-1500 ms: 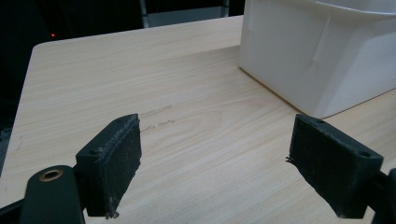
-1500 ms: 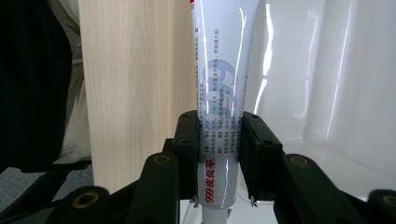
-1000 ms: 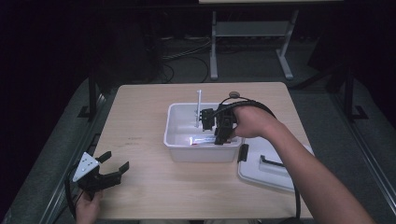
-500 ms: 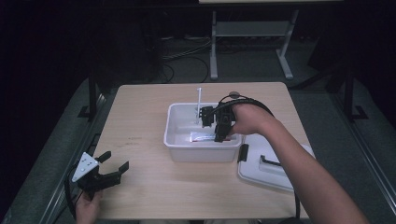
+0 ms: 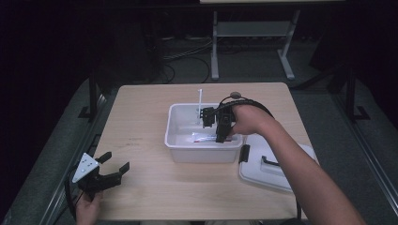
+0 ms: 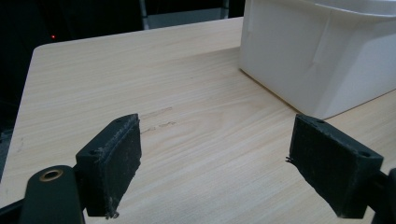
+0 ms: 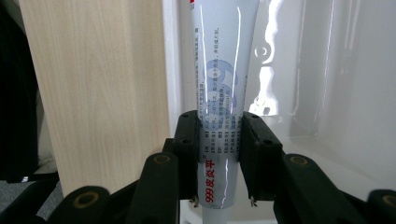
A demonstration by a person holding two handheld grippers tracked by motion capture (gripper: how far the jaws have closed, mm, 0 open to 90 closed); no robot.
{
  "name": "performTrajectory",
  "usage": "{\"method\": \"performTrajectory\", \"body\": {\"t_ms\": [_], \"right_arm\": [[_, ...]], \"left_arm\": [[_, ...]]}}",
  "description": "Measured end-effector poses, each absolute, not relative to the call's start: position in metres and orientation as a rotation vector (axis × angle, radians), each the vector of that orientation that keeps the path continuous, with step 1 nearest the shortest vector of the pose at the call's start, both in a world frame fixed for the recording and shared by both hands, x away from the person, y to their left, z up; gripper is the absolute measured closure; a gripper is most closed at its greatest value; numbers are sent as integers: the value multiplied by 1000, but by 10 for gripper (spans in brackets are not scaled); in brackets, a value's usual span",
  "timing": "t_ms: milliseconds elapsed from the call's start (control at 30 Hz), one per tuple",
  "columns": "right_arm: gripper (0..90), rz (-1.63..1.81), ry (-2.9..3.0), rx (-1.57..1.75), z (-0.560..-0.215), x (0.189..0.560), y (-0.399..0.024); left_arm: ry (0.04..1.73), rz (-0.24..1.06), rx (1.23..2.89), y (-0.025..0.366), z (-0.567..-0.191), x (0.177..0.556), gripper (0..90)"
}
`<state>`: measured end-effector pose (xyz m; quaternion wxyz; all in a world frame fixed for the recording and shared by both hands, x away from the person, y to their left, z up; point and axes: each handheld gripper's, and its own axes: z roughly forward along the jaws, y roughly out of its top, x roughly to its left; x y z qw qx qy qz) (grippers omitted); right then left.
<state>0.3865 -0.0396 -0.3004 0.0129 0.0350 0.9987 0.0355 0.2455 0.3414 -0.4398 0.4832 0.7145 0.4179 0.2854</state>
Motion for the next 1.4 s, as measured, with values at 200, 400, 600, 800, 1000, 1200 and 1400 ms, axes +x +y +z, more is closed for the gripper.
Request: {"method": "performTrajectory", "body": {"t_ms": [200,400,600,800,1000,1200,1400], "right_arm": [[692,110,3118,117,-305,389,-41],[692,107,3121,122,-309,391,-40],[692,104,3130,125,-315,394,-40],[692,102,3137,132,-322,396,-41],[692,94,3145,141,-329,399,-41],[692,87,3157,147,-337,402,-40],[692,78,3171,152,-343,404,-38]], "left_arm": [[1020,695,1739,342,-440,245,163],[1019,697,1739,342,-440,245,163],[1020,696,1737,342,-440,245,163],[1020,695,1738,341,-440,245,163],[1019,697,1743,341,-440,245,163],[1018,697,1743,342,-440,245,163],[1020,696,1742,342,-440,245,163]]}}
